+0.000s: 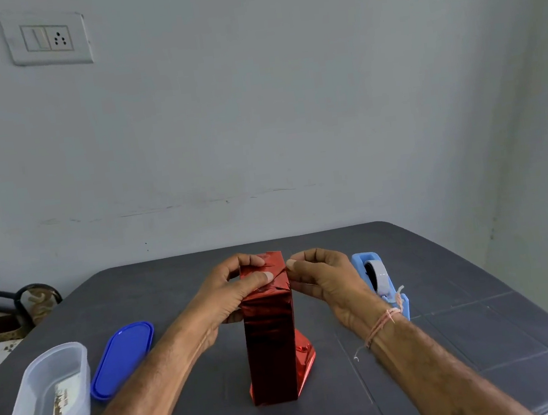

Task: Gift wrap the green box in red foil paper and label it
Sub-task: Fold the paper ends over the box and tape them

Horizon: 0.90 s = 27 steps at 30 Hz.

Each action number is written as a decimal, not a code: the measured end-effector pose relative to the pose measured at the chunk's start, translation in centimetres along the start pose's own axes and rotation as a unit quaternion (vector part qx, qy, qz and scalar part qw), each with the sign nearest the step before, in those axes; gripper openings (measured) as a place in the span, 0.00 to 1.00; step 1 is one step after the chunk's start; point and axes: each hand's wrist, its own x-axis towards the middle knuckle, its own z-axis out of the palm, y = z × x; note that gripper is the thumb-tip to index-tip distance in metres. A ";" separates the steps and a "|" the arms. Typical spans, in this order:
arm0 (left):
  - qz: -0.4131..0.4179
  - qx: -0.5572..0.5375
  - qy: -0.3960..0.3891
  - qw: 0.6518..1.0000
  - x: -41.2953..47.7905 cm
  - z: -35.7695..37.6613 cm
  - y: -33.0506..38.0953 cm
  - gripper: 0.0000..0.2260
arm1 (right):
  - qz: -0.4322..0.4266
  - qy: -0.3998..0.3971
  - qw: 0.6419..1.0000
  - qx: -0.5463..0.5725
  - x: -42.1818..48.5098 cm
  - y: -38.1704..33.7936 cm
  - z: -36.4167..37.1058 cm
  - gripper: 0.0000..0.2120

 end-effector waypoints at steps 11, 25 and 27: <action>-0.014 0.023 -0.004 1.000 0.1 -0.1 0.2 0.09 | -0.026 0.283 0.908 -0.307 1.0 0.5 -13.0 0.07; -0.006 0.018 -0.009 1.000 0.4 -0.3 -0.1 0.09 | 0.191 0.189 0.927 -0.260 2.4 1.6 -17.0 0.22; -0.005 0.019 -0.008 1.000 0.4 -0.3 -0.2 0.09 | 0.200 0.184 0.930 -0.248 2.2 1.1 -16.7 0.20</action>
